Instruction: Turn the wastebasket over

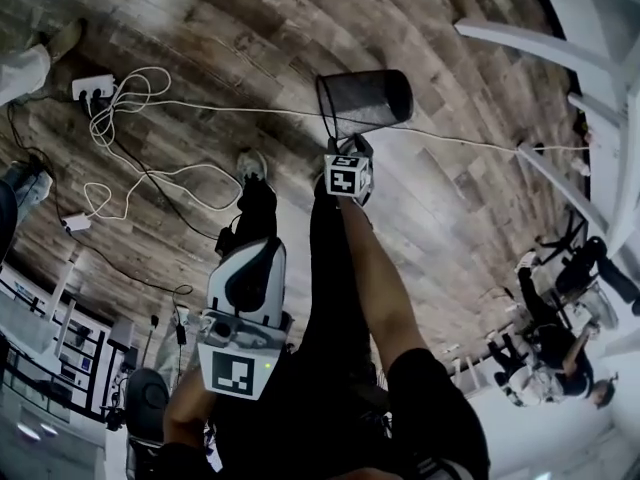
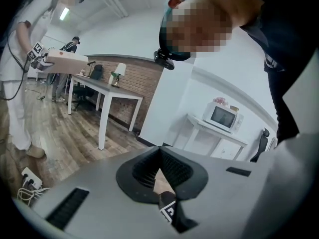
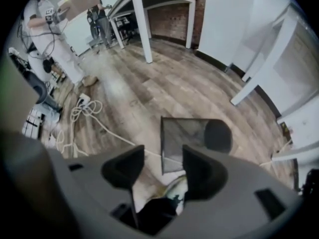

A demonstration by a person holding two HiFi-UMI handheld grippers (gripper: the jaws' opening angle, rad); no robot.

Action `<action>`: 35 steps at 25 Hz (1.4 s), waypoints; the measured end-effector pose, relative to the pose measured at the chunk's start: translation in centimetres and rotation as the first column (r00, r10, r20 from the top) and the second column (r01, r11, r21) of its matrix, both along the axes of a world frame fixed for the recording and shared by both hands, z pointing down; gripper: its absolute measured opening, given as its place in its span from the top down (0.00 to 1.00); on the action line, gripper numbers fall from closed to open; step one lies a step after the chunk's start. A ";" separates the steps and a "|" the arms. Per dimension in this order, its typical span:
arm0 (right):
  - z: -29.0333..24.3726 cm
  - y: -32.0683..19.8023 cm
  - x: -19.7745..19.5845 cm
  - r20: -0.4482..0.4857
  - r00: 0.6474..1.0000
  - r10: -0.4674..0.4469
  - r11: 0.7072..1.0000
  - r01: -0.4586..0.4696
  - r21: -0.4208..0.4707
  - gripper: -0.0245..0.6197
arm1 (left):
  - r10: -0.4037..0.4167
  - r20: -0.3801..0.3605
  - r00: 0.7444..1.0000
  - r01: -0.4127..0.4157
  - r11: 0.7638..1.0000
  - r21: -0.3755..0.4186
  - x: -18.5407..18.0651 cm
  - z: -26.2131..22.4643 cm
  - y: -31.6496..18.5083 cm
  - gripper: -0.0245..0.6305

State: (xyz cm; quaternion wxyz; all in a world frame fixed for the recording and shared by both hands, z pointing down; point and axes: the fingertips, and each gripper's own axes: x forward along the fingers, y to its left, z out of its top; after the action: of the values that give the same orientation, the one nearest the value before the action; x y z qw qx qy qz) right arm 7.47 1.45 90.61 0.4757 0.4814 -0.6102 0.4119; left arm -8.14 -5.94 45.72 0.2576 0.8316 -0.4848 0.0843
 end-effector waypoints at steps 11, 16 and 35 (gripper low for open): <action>8.4 1.2 1.3 -0.118 0.991 -0.066 0.992 0.053 -0.113 0.56 | -0.035 -0.001 0.999 0.035 0.999 -0.028 -1.2 4.3 -0.7 0.91; 10.3 0.5 1.6 -0.162 0.985 -0.059 0.994 0.042 -0.102 0.53 | -0.040 -0.002 0.999 0.040 0.998 -0.045 -1.2 5.4 -0.2 0.91; 10.6 -0.3 2.8 -0.204 0.966 -0.160 0.980 0.129 -0.154 0.54 | -0.018 0.004 1.000 0.019 0.996 -0.086 -1.8 6.5 1.1 0.91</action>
State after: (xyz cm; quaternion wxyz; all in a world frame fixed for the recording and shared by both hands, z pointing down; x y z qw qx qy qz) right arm 10.29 1.19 101.21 0.6003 0.4430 -0.5583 0.3629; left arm -9.93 -4.86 52.24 0.2932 0.8150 -0.4888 0.1043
